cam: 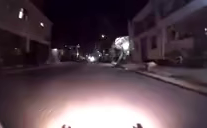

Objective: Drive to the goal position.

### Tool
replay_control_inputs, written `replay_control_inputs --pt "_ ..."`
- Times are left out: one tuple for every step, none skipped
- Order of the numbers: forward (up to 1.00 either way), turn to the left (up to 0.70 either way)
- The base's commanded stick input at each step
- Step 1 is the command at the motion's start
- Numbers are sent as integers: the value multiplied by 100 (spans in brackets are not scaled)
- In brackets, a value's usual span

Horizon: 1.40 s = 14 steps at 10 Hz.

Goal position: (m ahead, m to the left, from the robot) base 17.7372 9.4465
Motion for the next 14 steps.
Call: replay_control_inputs --pt "60 0" --pt "60 0" --pt "60 0" --pt "60 0" --pt "60 0" --pt "60 0" --pt "60 0" --pt "60 0" --pt "60 0" --pt "60 0" --pt "60 0" --pt "60 0" --pt "60 0" --pt "60 0"
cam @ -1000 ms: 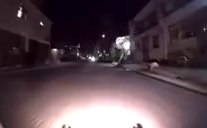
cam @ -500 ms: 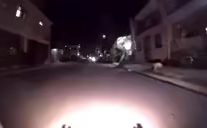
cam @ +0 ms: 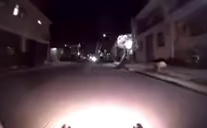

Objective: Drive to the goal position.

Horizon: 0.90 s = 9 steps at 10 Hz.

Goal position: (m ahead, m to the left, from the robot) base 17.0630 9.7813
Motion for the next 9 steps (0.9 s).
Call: replay_control_inputs --pt "60 0" --pt "60 -1" --pt "60 -9" --pt "60 0" --pt "60 0" --pt "60 0" --pt "60 0" --pt "60 0" --pt "60 0"
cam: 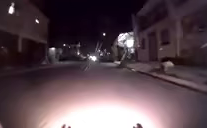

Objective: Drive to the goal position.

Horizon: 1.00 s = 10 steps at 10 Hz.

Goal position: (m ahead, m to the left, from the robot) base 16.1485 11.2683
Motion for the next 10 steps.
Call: replay_control_inputs --pt "60 -6" --pt "60 -15" --pt "60 -15" --pt "60 -15" --pt "60 -15" --pt "60 -13" --pt "60 -1" --pt "60 0" --pt "60 0" --pt "60 0"
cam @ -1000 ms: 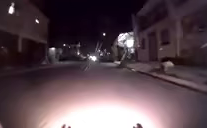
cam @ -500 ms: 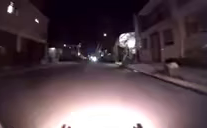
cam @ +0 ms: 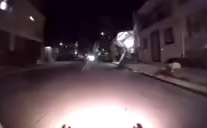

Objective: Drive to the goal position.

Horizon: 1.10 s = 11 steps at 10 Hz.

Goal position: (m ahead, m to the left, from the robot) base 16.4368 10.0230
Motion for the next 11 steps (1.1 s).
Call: replay_control_inputs --pt "60 0" --pt "60 0" --pt "60 0" --pt "60 0" --pt "60 0" --pt "60 0" --pt "60 0" --pt "60 0" --pt "60 0" --pt "60 0" --pt "60 0"
